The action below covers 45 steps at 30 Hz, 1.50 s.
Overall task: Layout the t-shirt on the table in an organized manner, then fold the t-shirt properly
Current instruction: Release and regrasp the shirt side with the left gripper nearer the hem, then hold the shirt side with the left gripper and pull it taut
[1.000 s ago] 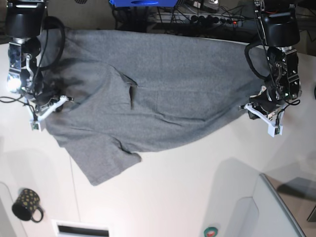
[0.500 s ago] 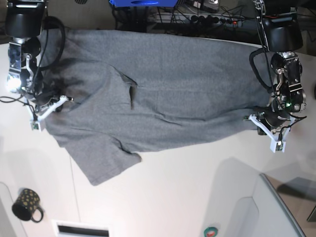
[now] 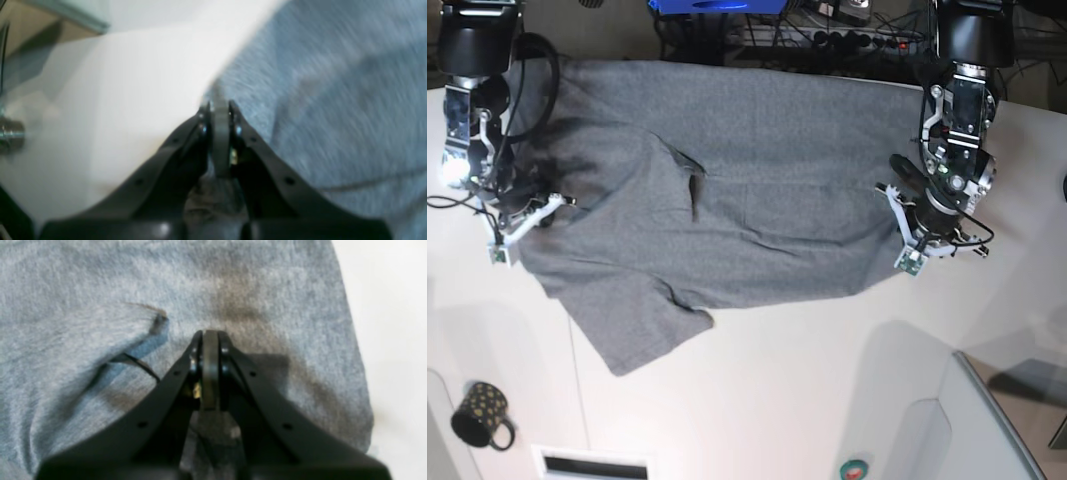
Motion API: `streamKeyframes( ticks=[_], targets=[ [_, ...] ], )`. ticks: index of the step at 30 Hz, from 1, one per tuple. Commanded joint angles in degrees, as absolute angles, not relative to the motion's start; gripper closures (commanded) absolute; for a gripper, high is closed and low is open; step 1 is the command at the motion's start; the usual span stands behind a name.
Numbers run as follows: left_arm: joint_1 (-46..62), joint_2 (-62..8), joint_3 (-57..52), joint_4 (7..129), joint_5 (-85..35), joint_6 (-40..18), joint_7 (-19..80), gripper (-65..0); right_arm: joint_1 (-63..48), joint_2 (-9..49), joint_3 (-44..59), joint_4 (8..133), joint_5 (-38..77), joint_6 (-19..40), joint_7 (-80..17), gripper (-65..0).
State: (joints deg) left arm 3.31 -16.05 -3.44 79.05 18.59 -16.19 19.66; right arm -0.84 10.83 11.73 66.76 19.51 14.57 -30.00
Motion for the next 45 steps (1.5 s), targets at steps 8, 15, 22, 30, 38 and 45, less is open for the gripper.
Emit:
streamKeyframes(
  ticks=[8, 15, 22, 30, 38, 45],
  targets=[
    [10.15, -16.75, -3.3, 81.63, 32.04, -15.43, 10.07, 0.0, 0.48, 11.3, 11.91, 67.65, 20.09, 14.99, -29.05, -0.2],
    [13.85, -16.75, -3.3, 81.63, 36.62, -15.43, 8.04, 0.0, 0.84, 11.21, 11.91, 67.65, 20.09, 14.99, -29.05, -0.3],
    [14.64, -16.66, -3.38, 81.54, 36.53, -15.43, 8.22, 0.0, 0.84, 11.21, 11.91, 67.56, 20.09, 14.99, -29.05, -0.6],
    [14.9, -15.16, -3.91, 82.95, 36.35, -15.43, 8.31, -19.6, 0.84, 11.21, 11.91, 67.56, 20.09, 14.99, -29.05, -0.6],
    [15.52, -15.6, -5.14, 91.65, 20.26, -15.43, 15.69, -48.7, 0.84, 11.21, 11.91, 66.33, 20.09, 14.99, -29.05, -0.6],
    [9.27, -16.13, -18.77, 90.68, -8.4, -15.6, 29.58, -50.8, 0.92, 11.47, 11.91, 64.13, 20.09, 14.99, -28.79, -0.6]
  ],
)
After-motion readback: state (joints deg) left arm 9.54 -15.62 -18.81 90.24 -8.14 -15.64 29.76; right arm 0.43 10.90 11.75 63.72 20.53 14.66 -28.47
